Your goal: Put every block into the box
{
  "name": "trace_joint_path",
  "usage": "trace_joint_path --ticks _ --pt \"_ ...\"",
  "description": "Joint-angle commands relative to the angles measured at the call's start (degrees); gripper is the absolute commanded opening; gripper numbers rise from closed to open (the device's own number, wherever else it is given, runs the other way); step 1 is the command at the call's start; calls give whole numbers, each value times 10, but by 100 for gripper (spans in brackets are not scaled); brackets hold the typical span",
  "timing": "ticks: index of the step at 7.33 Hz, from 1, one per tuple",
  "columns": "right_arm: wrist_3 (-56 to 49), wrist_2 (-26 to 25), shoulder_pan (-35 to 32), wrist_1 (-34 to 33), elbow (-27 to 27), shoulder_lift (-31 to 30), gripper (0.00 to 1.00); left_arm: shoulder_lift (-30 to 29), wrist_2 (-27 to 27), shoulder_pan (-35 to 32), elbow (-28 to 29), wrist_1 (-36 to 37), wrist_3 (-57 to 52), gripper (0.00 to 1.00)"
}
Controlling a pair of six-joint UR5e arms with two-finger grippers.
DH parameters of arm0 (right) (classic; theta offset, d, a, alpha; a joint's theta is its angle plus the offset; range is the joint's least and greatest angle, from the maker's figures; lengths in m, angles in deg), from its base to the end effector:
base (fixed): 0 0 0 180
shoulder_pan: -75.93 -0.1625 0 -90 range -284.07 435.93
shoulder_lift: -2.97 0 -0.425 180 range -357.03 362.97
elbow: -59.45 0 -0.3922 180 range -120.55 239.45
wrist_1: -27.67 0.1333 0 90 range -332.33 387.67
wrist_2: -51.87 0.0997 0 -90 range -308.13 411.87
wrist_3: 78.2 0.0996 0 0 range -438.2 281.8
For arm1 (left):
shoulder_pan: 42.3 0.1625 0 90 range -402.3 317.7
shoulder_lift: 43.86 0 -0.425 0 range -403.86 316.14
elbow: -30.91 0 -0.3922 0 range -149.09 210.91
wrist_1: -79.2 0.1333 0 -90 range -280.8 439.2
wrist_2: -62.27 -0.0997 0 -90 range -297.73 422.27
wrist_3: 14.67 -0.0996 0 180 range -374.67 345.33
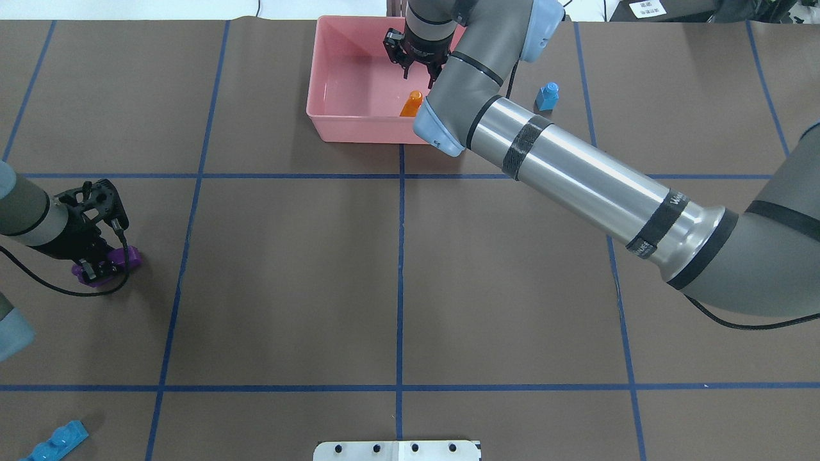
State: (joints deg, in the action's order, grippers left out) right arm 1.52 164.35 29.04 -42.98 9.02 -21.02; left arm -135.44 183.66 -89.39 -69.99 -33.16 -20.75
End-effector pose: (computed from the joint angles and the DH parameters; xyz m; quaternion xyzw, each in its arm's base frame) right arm -0.5284 -0.7038 0.1534 0.0249 -0.4210 0.2118 0.8816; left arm 0.2978 -0.4400 0.5154 0.1919 0.3359 0.4545 0.8023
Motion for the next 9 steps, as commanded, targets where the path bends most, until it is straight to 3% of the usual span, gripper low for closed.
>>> trace_joint_path --ticks 1,3,4,6,7,8,9 --pt "-3 37 -25 -4 -33 -11 100 -91 4 -16 -20 69 76 0" --pt "-17 107 -77 -7 -168 -135 100 -286 1 -17 -3 233 208 0" --pt "-55 133 -101 -7 -217 -193 100 -358 1 -19 37 238 282 0" --pt "-126 159 -135 -3 -233 -252 100 -509 1 -18 177 232 381 0" --pt "-147 148 -137 -2 -224 -261 100 -537 -1 -18 228 192 409 0" --pt "-152 96 -136 -1 -208 -264 100 -550 -9 -19 296 102 466 0" --pt "-152 51 -132 0 -174 -248 100 -582 -59 -18 370 29 515 0"
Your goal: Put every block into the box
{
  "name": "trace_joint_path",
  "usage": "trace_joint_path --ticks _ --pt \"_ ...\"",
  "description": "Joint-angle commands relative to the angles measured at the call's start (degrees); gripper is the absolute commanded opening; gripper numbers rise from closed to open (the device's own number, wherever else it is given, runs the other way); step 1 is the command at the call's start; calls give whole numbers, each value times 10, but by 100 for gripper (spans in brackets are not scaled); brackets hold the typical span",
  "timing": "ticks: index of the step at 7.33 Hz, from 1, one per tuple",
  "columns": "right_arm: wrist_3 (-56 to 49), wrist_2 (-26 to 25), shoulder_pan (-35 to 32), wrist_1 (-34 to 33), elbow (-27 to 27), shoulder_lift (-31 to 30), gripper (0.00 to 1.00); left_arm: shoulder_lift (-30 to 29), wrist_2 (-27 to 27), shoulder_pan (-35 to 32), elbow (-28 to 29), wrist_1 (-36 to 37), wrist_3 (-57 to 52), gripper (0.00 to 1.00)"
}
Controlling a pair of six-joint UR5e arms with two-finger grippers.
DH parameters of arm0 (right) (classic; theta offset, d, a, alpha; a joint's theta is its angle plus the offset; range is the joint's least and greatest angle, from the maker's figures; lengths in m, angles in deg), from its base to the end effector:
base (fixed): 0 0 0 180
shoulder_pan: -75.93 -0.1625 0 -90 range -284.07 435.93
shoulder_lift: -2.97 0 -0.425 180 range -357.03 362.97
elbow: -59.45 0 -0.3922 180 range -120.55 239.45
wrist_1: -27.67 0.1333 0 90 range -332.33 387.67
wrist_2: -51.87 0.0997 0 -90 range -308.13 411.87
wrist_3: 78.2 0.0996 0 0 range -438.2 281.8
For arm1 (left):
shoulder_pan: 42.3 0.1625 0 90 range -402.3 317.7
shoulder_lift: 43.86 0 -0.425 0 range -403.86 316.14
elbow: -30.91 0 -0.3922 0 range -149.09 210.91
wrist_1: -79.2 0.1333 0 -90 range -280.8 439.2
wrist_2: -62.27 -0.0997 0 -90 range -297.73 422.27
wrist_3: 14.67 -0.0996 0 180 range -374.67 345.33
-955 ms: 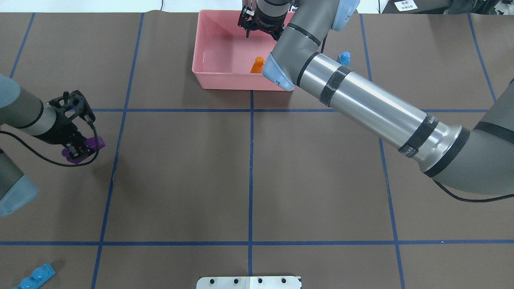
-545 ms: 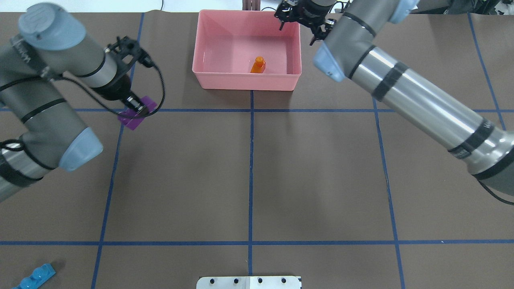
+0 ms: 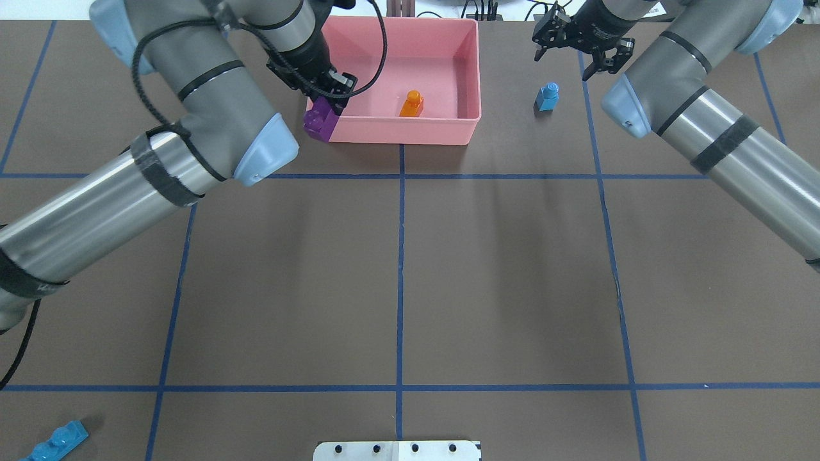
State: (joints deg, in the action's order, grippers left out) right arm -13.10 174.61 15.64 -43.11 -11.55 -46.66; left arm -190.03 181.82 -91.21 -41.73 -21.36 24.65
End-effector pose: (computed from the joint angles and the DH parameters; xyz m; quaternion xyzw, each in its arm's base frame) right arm -0.3130 -0.7088 0.3421 0.0306 -0.4239 0.1804 0.8870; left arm 0.4553 -0.6502 0.1341 0.1588 0.4376 0.1201 0.8768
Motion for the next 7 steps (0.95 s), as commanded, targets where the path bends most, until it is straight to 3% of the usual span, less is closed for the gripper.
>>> trace_joint_path --ticks 1,2,3,4,5,7 --pt "-6 -72 2 2 59 24 100 -71 -62 -1 139 -101 74 0" --pt "-1 -100 3 27 93 42 100 -75 -76 -7 157 -111 74 5" --pt "24 -104 15 105 142 48 100 -82 -103 -5 206 -158 75 42" --pt "32 -104 24 125 156 48 100 -92 -112 -3 233 -175 75 80" --pt "30 -104 38 132 157 47 100 -93 -112 -5 232 -175 75 100" --pt "11 -105 54 143 171 45 100 -95 -94 -16 207 -153 71 100"
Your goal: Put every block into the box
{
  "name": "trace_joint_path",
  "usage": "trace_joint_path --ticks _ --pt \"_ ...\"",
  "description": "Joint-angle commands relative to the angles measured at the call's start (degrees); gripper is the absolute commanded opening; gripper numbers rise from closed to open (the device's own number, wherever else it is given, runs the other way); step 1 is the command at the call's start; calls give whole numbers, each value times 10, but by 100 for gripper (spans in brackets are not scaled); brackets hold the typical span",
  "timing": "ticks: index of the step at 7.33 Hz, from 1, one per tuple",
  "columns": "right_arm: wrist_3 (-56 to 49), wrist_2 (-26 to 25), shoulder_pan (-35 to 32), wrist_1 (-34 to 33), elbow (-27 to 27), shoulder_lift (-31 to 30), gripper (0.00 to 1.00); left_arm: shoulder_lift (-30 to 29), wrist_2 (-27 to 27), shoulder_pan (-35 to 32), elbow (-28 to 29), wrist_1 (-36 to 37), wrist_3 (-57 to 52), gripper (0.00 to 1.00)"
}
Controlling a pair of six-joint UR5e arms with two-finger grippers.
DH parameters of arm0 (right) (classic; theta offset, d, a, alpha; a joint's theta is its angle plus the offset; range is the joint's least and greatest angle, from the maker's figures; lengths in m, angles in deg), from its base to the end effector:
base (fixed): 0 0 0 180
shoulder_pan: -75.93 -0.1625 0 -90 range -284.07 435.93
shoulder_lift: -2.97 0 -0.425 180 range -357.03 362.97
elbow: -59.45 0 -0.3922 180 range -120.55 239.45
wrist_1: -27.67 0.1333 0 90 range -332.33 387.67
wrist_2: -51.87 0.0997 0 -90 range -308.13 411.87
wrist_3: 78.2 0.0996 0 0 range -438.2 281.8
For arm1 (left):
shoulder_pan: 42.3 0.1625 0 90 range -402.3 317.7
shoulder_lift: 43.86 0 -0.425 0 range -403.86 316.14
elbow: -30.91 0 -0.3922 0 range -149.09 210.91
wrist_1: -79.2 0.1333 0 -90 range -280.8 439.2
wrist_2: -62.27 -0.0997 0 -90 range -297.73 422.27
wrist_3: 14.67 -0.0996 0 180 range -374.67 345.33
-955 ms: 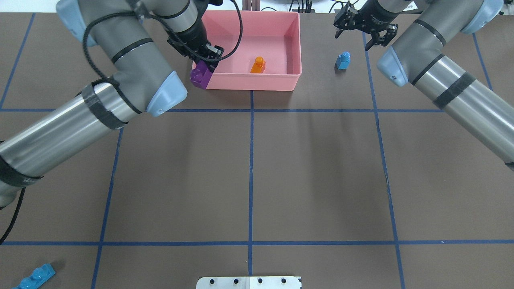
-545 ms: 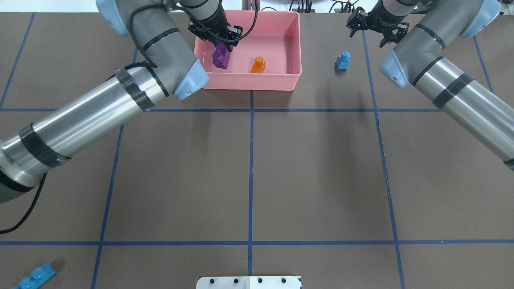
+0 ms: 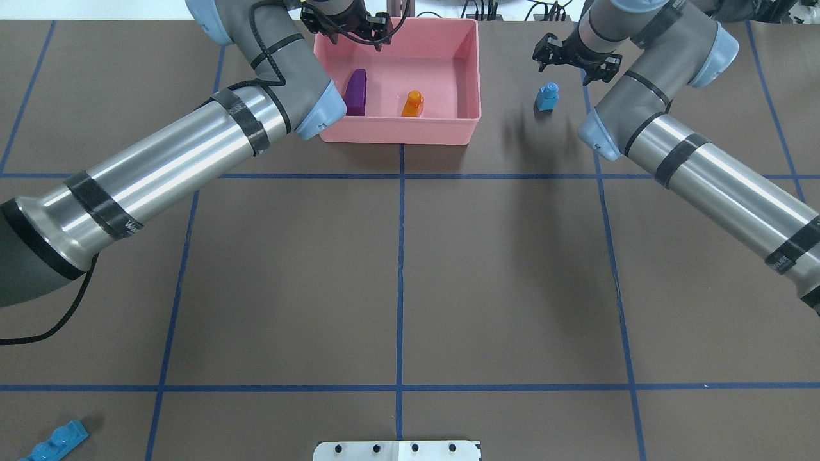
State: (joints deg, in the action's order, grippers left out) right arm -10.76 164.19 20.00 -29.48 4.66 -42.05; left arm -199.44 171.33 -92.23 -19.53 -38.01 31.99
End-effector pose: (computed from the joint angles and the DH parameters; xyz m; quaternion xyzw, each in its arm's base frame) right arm -0.3818 -0.7350 0.3969 0.0859 -0.3902 0.1950 0.8957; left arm 0.4858 -0.7341 0.1426 0.2196 0.4110 0.0234 0.8845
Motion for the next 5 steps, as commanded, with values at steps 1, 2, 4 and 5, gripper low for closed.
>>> trace_joint_path --ticks 1,2,4,5 --pt "-78 -1 13 5 9 -5 100 4 46 -10 -53 60 -6 100" --pt "-94 1 13 5 13 -5 100 36 61 -11 -119 90 -6 100" --pt "-98 1 19 5 21 0 100 129 64 -11 -245 128 -8 100" --pt "-98 1 19 6 28 6 99 189 66 -11 -318 133 -8 100"
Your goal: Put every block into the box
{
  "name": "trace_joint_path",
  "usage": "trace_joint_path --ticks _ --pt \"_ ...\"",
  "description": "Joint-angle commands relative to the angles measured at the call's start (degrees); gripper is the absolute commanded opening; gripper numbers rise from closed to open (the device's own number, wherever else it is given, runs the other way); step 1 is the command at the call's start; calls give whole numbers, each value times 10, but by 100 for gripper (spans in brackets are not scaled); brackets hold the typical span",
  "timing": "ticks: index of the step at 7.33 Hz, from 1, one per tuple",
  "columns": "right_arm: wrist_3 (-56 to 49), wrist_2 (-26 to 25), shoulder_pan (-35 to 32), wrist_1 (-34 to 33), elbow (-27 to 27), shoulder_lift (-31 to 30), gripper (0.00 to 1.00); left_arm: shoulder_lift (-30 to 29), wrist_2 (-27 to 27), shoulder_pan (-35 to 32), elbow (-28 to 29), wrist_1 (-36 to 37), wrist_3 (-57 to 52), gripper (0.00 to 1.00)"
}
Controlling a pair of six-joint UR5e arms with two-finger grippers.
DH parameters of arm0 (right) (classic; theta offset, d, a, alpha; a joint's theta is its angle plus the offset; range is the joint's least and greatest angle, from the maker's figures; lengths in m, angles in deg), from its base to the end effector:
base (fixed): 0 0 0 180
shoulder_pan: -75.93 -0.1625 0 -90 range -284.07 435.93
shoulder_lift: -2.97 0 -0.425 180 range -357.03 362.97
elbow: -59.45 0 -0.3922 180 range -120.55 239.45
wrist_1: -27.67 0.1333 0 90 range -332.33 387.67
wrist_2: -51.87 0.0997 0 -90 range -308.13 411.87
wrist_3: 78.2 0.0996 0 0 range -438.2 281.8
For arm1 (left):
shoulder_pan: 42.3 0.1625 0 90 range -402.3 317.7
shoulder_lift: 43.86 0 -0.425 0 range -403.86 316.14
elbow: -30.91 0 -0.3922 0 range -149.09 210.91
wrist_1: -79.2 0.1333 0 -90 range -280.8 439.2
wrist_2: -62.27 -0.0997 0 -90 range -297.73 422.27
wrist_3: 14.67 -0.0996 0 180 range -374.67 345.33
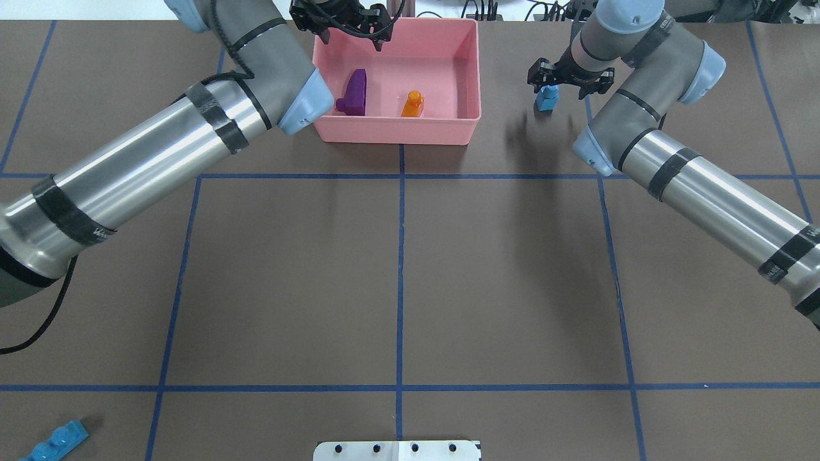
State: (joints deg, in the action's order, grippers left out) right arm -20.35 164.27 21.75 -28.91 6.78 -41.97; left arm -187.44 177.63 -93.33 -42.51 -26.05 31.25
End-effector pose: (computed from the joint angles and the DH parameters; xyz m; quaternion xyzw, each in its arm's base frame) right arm -0.4056 -0.7249 0.4137 0.1032 -0.3758 0.1085 0.9145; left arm 0.4247 -0.6692 0.1551 0.1840 0.4354 0.0434 0.8802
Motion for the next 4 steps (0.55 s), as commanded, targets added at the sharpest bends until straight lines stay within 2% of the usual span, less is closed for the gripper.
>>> trace_joint_path --ticks 1,4 --pt "-3 -1 4 1 8 8 91 129 20 0 -156 14 -1 100" --pt "-3 -2 9 1 10 10 73 331 29 0 -374 42 -93 100"
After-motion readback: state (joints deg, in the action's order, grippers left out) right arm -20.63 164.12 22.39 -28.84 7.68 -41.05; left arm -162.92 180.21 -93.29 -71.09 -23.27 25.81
